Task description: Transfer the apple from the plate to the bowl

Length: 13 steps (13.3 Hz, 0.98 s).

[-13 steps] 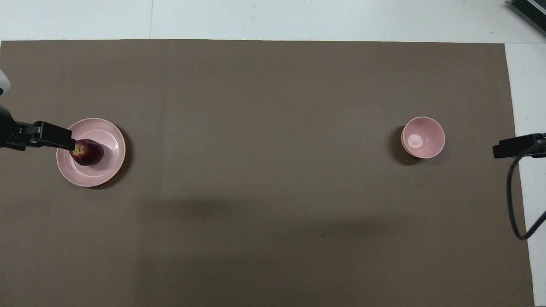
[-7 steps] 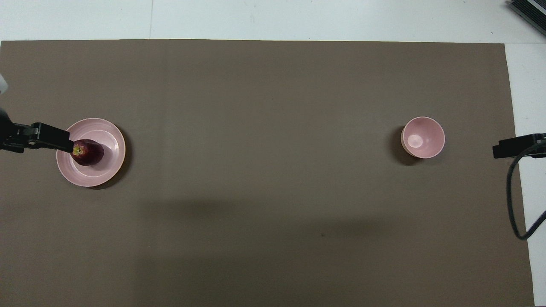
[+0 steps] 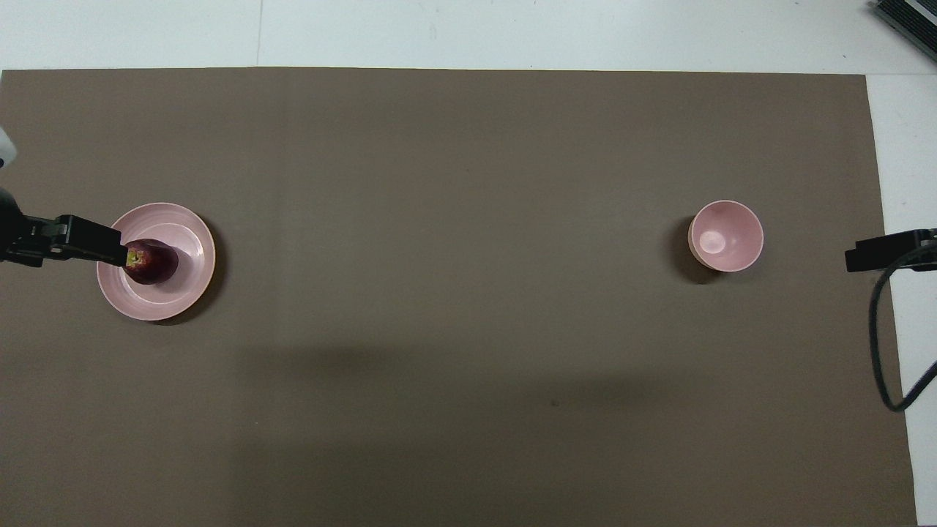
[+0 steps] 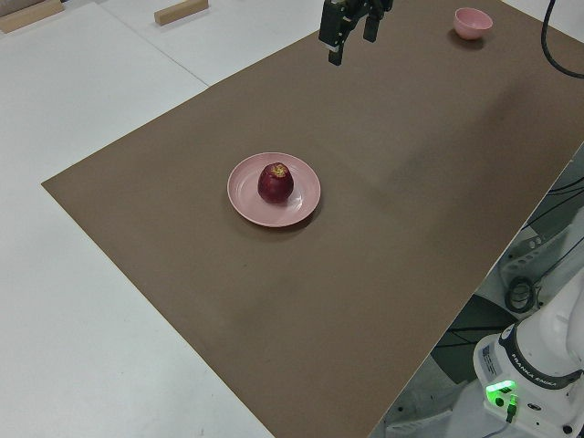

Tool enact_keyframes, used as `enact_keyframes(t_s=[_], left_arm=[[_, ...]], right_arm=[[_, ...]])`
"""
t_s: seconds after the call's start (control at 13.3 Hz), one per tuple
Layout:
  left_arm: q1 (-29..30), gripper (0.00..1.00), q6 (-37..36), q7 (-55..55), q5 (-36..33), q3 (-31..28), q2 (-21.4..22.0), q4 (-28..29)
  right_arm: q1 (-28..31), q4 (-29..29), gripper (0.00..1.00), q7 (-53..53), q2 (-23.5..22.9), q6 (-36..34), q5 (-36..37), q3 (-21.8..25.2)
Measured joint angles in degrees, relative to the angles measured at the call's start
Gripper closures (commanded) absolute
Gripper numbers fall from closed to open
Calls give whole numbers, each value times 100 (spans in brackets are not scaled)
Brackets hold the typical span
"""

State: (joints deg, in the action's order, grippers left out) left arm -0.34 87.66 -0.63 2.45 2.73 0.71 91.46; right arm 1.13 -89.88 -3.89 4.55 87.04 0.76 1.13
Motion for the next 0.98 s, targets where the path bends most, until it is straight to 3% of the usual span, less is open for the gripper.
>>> enact_keyframes(t_s=[0.6,0.98], left_arm=[[216,0,75,-480,0,-11,3,207],[625,0,1043,-1056,0,-29,-8,1021]], right_arm=[[0,0,0,0,0,0,0,0],[0,0,0,0,0,0,0,0]])
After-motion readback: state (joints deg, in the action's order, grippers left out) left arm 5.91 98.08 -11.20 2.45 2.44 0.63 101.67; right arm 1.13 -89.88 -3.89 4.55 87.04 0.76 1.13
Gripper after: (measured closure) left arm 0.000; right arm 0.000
